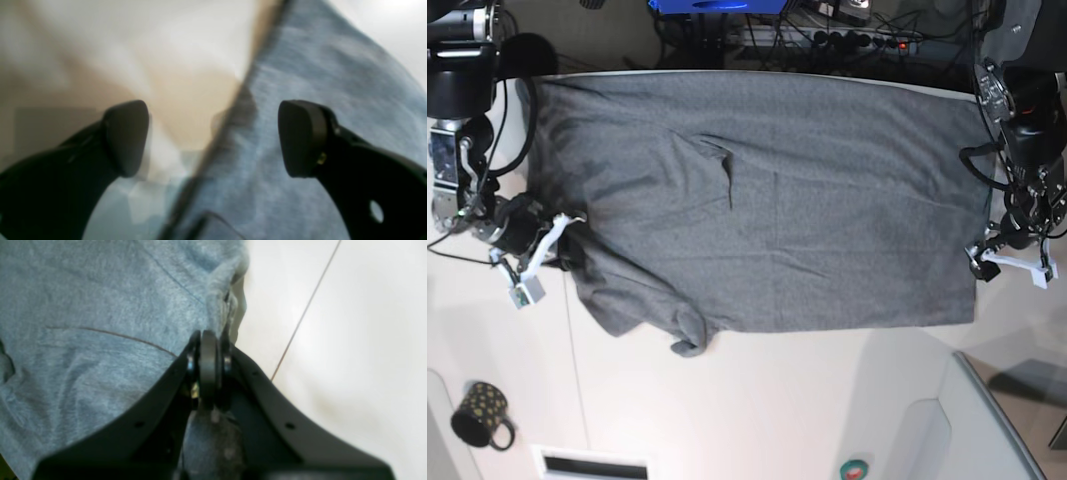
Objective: Layout the t-shirt on the table in an organized manner, then fold the t-shirt properly
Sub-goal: 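Hold the hem-side edges with both grippers and lift them toward the folded edge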
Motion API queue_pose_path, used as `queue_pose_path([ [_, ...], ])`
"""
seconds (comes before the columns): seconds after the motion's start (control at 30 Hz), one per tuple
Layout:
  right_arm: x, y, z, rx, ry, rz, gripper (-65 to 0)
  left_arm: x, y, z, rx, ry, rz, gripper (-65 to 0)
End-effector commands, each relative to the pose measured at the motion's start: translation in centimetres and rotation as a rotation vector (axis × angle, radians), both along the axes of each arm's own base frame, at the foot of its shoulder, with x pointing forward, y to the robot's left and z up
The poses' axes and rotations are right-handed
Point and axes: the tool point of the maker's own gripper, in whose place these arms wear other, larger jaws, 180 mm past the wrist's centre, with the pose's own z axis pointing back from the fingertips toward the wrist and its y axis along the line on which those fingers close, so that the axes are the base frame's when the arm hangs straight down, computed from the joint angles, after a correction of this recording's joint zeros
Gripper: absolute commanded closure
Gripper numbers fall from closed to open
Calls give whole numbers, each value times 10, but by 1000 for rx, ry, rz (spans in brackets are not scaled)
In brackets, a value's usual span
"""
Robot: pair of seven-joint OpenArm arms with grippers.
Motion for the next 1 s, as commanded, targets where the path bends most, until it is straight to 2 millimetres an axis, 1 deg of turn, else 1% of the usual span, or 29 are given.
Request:
queue_pose_path([
  [0.0,16,-5,19,12,-66,-8,-6,12,10,15,19,-54,15,-584],
  [0.07,17,-5,19,12,-67,-8,-6,13,9,10,33,-35,0,-584],
  [0.17,17,-4,19,13,-67,-7,-6,13,-4,-6,63,35,-69,-584],
  [0.23,17,-4,19,13,-67,-7,-6,13,-16,-15,37,42,-72,-579],
  [0.33,17,-4,20,11,-68,-7,-6,14,-25,-19,30,52,-89,-523],
  [0.5,17,-5,21,10,-70,-7,-6,20,-52,-28,-3,51,-118,-388],
  [0.57,17,-5,21,10,-70,-7,-6,21,-61,-31,-16,52,-126,-360],
  [0.67,17,-5,21,10,-70,-7,-6,19,-63,-34,-20,59,-127,-344],
  [0.73,17,-5,21,10,-70,-7,-6,18,-62,-35,-19,62,-126,-316],
  [0.8,17,-6,21,8,-70,-8,-6,13,-59,-37,-16,72,-124,-245],
  [0.9,17,-6,21,8,-70,-8,-6,8,-58,-39,-12,75,-122,-69],
  [0.93,17,-6,21,8,-70,-8,-6,8,-58,-40,-11,75,-122,0],
  [0.97,17,-6,21,8,-70,-8,-6,8,-58,-40,-11,75,-122,0],
])
